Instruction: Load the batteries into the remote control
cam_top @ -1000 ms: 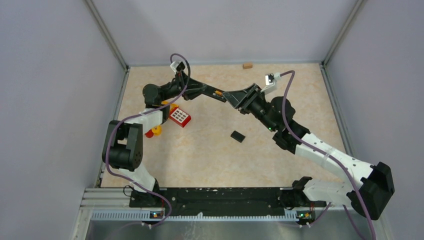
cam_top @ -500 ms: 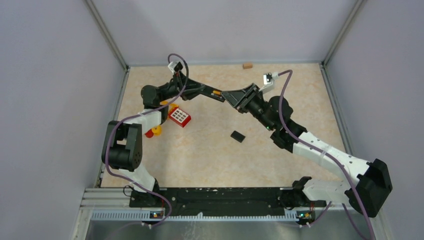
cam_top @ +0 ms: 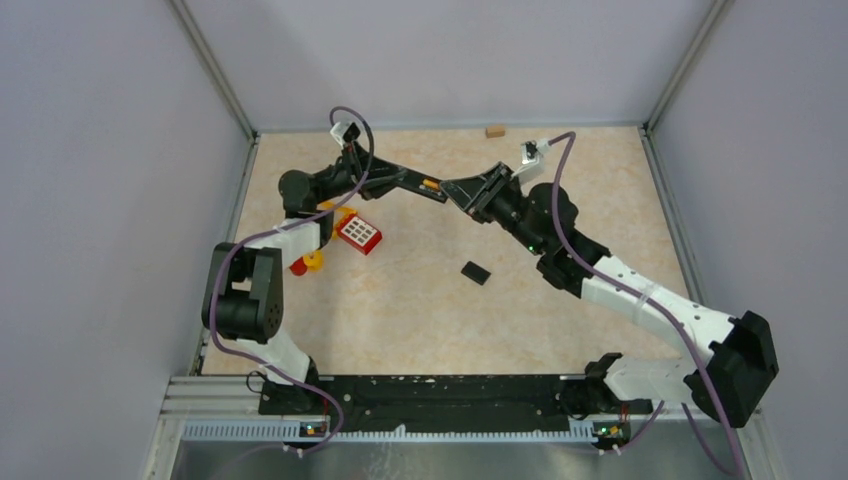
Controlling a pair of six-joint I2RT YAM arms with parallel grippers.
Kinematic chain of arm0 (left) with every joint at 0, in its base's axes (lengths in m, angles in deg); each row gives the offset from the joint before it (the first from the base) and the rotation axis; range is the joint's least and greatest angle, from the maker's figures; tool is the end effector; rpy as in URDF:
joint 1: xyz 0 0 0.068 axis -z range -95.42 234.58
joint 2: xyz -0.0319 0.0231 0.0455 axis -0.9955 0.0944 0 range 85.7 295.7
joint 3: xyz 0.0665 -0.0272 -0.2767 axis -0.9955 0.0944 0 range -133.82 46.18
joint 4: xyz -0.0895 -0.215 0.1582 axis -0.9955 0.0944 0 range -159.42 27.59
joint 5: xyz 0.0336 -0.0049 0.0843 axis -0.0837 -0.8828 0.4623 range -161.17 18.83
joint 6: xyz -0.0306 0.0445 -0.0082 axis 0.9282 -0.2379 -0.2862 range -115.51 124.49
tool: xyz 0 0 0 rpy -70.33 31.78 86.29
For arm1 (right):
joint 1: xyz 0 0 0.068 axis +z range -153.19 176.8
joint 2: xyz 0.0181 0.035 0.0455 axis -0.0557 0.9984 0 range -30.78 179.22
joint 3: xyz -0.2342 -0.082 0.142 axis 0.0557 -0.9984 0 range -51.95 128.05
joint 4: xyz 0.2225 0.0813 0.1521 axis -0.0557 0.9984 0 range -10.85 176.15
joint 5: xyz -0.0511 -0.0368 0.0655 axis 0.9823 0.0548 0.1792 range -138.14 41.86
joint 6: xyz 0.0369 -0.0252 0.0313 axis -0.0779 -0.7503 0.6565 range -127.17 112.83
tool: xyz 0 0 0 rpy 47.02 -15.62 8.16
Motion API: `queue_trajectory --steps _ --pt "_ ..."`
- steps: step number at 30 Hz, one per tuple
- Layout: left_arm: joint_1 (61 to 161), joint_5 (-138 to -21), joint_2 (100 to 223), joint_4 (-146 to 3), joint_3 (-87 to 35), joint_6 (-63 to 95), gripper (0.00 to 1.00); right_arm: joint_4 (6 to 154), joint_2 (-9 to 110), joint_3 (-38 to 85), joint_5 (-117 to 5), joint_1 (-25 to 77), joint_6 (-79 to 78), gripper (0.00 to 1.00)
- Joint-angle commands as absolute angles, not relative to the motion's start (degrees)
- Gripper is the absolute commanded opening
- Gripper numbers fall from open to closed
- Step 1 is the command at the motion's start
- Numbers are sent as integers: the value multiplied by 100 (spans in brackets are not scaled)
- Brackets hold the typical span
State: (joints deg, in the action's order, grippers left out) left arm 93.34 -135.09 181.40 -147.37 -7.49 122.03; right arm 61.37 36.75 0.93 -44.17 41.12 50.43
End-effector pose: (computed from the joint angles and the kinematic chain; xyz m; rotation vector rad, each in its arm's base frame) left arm 0.3493 -0.0871 0.3087 -0.1136 1.7696 -2.2789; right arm 0.2143 0.2057 0.3666 0.2554 1.6612 1.3413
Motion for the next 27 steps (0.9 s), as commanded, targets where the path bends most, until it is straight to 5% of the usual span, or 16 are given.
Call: queue_trajectory --steps 1,10,19,24,27 --pt "9478 -13670 17616 -14811 -717 11686 0 7220 4099 669 -4383 4077 4924 20" --pt "9478 -13747 17004 -12482 -779 9520 0 7513 4342 802 -4506 4079 4591 29" --pt "9469 -13739 16638 -10713 -1007 8137 0 7556 4362 812 -4474 4071 4353 27" --pt "9424 -13761 16639 -10105 -1034 7610 0 7329 4183 786 -4632 4036 4099 65" --pt "9346 -13745 16578 -9496 -1048 6921 0 7214 3999 706 -4624 4002 3927 74"
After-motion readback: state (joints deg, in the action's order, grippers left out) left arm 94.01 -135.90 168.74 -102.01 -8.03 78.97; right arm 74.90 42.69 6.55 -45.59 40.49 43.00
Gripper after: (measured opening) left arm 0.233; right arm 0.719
